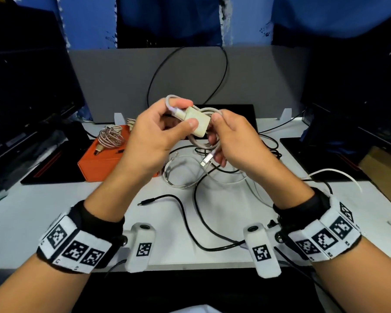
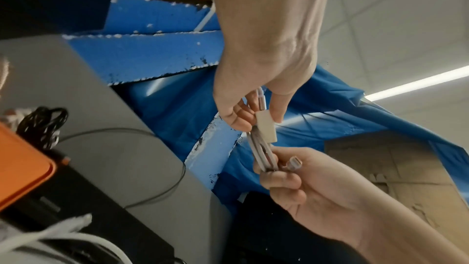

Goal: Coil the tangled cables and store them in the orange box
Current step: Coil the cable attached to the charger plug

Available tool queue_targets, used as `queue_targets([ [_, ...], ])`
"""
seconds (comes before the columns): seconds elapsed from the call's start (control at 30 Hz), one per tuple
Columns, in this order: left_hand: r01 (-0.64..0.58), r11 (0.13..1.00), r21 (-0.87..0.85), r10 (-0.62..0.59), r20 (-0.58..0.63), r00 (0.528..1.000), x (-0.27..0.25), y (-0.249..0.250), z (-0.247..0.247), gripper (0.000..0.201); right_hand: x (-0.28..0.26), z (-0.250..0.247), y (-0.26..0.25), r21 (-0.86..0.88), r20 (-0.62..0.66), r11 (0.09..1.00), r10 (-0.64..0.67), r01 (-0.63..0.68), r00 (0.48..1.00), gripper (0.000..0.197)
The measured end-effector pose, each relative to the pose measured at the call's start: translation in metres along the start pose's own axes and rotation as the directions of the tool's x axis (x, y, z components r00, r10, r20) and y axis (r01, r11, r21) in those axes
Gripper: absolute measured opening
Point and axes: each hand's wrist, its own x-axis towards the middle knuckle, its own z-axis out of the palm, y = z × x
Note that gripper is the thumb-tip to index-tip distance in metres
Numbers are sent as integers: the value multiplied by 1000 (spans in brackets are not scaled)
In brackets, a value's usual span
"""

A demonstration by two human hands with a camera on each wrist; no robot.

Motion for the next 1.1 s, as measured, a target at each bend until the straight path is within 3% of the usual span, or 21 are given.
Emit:
queue_targets([
  [0.1, -85, 985, 150, 87, -6, 996, -1, 0, 0, 30, -3, 1, -3, 78, 7, 997, -18, 18, 1000, 30],
  [0.2, -161, 947, 277, 170, -6, 985, -3, 0, 0, 31, -4, 3, -2, 9, -41, 999, -49, 50, 998, 32],
  [0.4, -222, 922, 317, 240, -18, 971, -6, 1, 4, 29, -2, 1, 1, -151, -76, 982, -128, 116, 989, 29],
  [0.57, -343, 747, 570, 386, 48, 921, -11, 3, 7, 28, -7, 3, -5, -113, -75, 988, -116, 107, 990, 30],
  [0.67, -358, 651, 669, 409, 87, 908, -9, 0, 8, 32, -9, 7, -6, -109, -75, 986, -136, 128, 988, 30],
  [0.77, -320, 726, 609, 370, 47, 928, -7, -1, 7, 40, -11, 10, -7, -84, -92, 984, -167, 160, 982, 28],
  [0.87, -135, 874, 467, 154, -2, 988, -6, -1, 2, 54, -14, 14, -8, -69, -73, 981, -188, 184, 979, 26],
  [0.93, -58, 928, 368, 42, 50, 998, -5, -2, 0, 61, -16, 17, -7, -135, -45, 966, -229, 222, 972, 25],
  [1.1, -167, 944, 285, 113, 197, 974, -7, -2, -3, 60, -19, 21, -9, -214, 0, 930, -307, 300, 952, 28],
])
